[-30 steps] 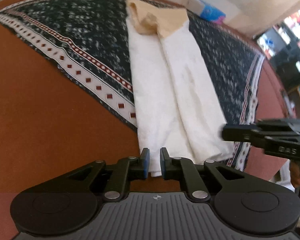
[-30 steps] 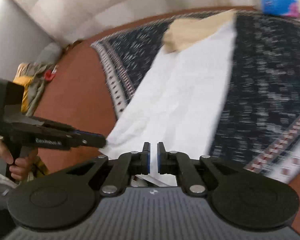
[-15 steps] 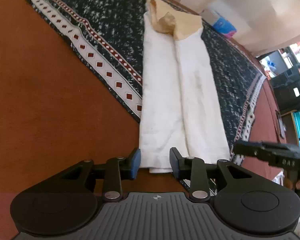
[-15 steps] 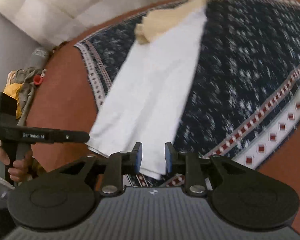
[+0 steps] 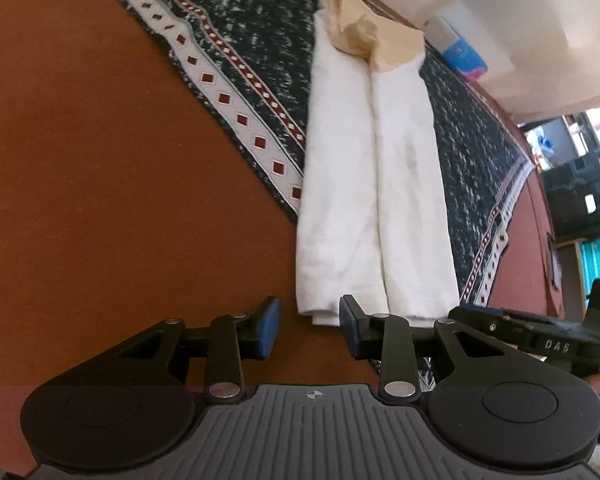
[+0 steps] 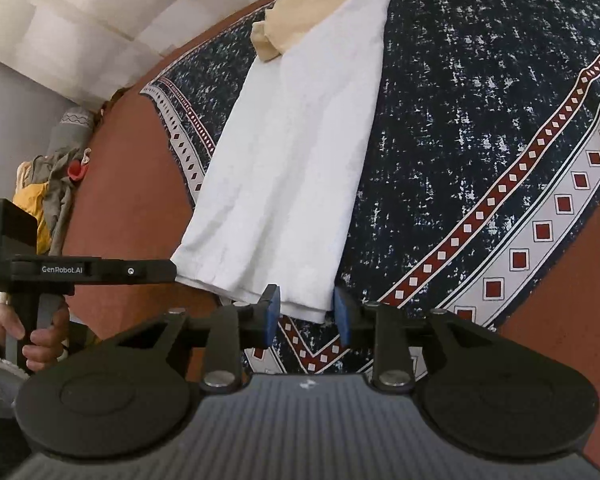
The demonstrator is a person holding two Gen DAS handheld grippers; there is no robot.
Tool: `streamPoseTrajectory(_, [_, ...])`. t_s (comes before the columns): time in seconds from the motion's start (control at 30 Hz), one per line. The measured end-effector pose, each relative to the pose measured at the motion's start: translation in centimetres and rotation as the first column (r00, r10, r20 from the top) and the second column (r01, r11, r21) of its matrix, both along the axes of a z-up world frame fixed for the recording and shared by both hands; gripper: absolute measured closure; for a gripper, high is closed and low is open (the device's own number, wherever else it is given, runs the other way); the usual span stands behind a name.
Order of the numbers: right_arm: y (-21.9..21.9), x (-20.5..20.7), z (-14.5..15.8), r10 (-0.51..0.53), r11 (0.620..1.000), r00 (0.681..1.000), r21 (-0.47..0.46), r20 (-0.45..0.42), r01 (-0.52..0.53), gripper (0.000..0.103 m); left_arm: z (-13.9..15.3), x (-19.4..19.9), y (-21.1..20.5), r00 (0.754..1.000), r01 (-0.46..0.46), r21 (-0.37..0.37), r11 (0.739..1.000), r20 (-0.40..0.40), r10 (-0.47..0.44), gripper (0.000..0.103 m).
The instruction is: Fold clothes
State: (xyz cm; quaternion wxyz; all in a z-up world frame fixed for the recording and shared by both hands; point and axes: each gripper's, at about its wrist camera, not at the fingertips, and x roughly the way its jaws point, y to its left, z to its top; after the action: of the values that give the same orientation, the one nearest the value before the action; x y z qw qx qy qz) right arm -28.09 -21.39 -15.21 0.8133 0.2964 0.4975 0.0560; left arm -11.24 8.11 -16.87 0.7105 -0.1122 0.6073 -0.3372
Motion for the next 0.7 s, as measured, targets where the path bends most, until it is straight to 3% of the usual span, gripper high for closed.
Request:
streamPoseTrajectory(0.27, [0.4,0.7,-0.4,0.021,1.000,1.000,0.007,-0.005,-0.021,0.065,-0.5,-0.7,-0.4,0.999,0.015,-0.013,1.000,-0.031,-0.016,0.055])
streamPoseTrajectory(0.3, [0.3,0.7,-0.4,0.016,1.000,1.000,0.016,-0.009,-0.016,0.065,-0.5,-0.7,-0.3,0.999,0.004,-0.016,1.000,-0.037,-0.005,0.059])
streamPoseTrajectory(0.4, [0.3,0.6,-0.6,0.018,0.999,1.000,0.031,-0.014,-0.017,0.066,-0.4,-0.6,-0.3,1.000,0.002,0.005,1.000,-0.029,-0.002,0.081])
streamPoseTrajectory(0.43, [0.3,0.6,-0.7,0.019,0.999,1.000,0.036,-0.016,-0.018,0.070,-0.4,-0.5,-0.3,1.000,0.001,0.009,1.000,-0.028,-0.001,0.091])
streamPoseTrajectory(0.53, [-0.2,0.9,-1.3,0.001,0.998,1.000,0.070,-0.026,0.001,0.094,0.1,-0.6,-0.4,1.000,0.009,0.008,1.000,-0.012,-0.009,0.102])
streamPoseTrajectory(0.7, [-0.9,0.6,-0.3,0.010,0.995,1.000,0.103,-0.007,-0.009,0.097,1.4,-0.5,-0.2,1.000,0.008,-0.022,1.000,0.008,-0.007,0.103])
